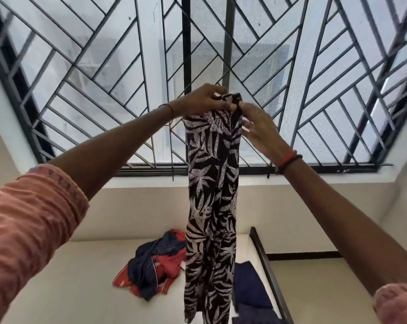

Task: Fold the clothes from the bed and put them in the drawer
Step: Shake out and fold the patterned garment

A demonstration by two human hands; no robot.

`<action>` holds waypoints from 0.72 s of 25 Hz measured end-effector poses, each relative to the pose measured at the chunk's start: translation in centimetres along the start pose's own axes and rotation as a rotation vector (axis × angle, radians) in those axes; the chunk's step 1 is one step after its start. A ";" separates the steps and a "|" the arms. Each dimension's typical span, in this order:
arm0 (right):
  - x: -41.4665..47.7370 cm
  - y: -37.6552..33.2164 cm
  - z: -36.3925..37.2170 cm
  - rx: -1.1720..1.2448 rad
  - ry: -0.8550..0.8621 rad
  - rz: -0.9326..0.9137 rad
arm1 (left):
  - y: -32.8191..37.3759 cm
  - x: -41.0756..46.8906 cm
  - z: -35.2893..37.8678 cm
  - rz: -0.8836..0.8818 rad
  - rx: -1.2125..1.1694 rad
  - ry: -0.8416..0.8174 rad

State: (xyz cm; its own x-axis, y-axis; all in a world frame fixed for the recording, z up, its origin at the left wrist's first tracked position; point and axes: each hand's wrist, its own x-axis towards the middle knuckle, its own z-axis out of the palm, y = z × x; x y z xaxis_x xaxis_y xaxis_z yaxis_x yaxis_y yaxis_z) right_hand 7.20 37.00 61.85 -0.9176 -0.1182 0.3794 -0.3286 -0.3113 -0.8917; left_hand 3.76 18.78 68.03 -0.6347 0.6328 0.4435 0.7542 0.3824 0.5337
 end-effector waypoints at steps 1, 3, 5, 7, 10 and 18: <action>-0.4 1.4 -1.0 -0.008 -0.039 0.020 | -0.1 -0.2 -0.1 0.009 0.025 -0.015; -1.3 4.7 -3.0 -0.091 -0.102 0.097 | -0.3 -0.7 -0.4 0.016 0.035 -0.026; -2.7 7.6 -4.6 -0.253 -0.190 0.185 | 0.1 -1.3 -0.8 0.020 0.025 -0.024; -4.5 9.6 -5.0 -0.475 -0.303 0.222 | 0.7 -1.5 -1.4 0.026 -0.005 -0.014; -5.2 11.5 -4.2 -0.730 -0.195 0.093 | 1.7 -1.5 -3.0 0.043 0.032 -0.047; -4.8 13.4 -2.1 -0.256 0.177 0.136 | 0.0 -3.5 -5.6 -0.086 0.591 0.103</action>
State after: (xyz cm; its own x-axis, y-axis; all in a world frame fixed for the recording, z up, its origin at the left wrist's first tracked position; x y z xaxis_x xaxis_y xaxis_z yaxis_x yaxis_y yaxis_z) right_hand 6.76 35.34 47.55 -0.9741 0.0298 0.2242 -0.2255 -0.0539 -0.9727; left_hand 5.08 12.78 70.48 -0.6886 0.5256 0.4995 0.6461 0.7574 0.0937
